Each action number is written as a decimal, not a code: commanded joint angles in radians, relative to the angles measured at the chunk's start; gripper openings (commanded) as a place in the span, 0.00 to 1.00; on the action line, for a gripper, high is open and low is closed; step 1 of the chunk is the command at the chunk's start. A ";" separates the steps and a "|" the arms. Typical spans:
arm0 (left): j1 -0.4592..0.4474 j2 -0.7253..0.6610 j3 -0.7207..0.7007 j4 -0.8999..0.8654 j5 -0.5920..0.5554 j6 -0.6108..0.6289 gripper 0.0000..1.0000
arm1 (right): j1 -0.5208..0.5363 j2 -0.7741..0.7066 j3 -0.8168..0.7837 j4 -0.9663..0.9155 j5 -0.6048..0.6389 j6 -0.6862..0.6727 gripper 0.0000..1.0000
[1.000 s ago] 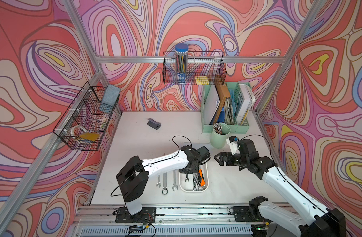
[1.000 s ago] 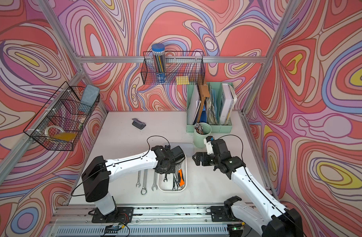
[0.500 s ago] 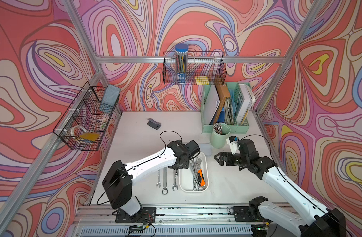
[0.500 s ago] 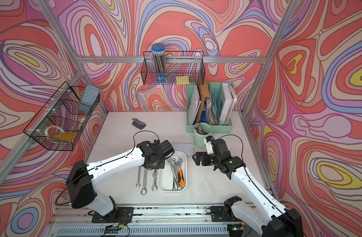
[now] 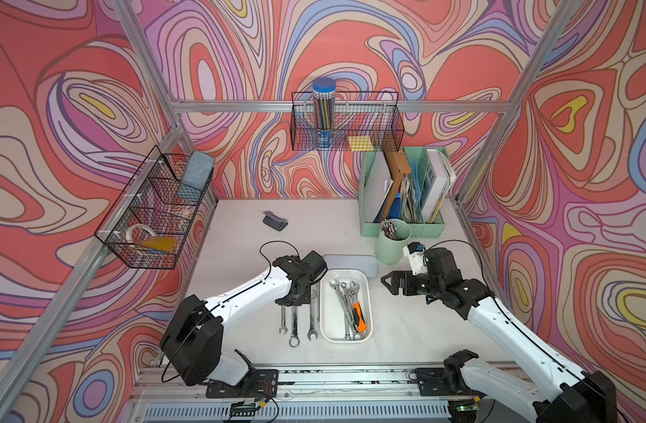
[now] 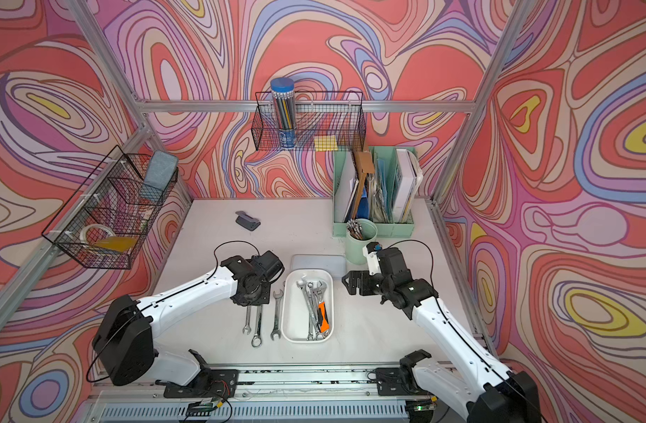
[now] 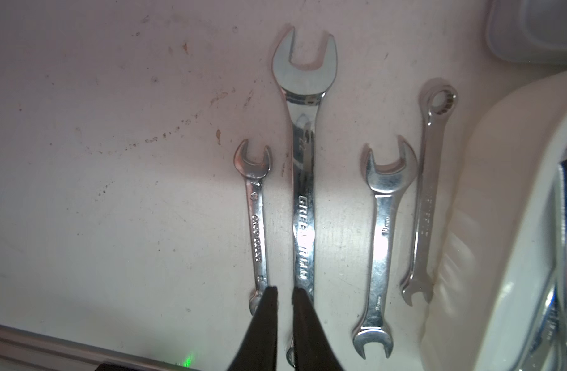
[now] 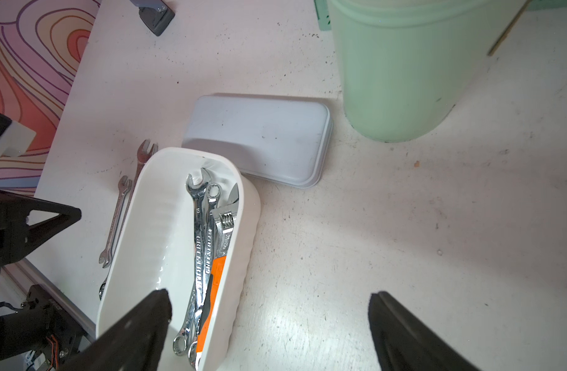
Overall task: Take out the wrench from the storage box
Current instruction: Place the wrench at the center of the board, then move the storage box to the center of the board.
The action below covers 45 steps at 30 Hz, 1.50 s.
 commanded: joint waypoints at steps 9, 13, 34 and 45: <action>0.007 0.079 -0.019 0.227 0.188 0.019 0.32 | -0.007 0.020 0.025 0.005 0.020 -0.008 0.98; 0.007 0.105 -0.041 0.301 0.254 0.013 0.32 | -0.007 0.033 0.032 0.009 0.017 -0.010 0.98; -0.076 0.194 -0.003 0.364 0.304 -0.029 0.32 | -0.006 0.040 0.041 -0.001 0.017 -0.012 0.98; -0.030 0.232 -0.010 0.365 0.228 0.031 0.31 | -0.007 0.029 0.034 -0.007 0.023 -0.012 0.98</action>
